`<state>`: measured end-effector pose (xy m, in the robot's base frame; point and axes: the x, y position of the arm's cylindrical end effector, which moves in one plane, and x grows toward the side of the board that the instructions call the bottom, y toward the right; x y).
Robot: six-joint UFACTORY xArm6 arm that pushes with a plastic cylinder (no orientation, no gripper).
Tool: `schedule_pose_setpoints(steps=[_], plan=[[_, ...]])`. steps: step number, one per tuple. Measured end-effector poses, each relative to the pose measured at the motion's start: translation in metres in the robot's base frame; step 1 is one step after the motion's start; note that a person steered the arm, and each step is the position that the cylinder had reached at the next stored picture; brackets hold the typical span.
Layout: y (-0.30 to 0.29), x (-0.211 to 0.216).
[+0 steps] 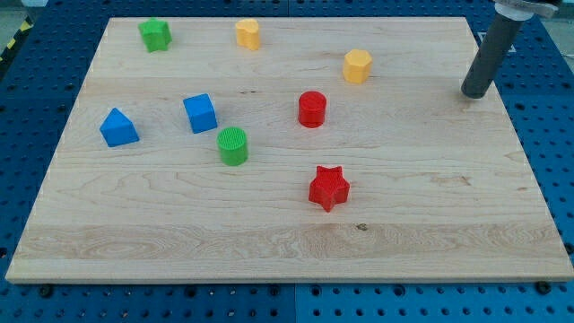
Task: Keep the red star parallel right to the green circle
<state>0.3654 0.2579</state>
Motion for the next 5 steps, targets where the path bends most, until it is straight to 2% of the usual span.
schedule_pose_setpoints(steps=[2,3,4,5], plan=[[-0.012,0.049],[-0.052,0.078],[-0.087,0.090],[-0.087,0.090]])
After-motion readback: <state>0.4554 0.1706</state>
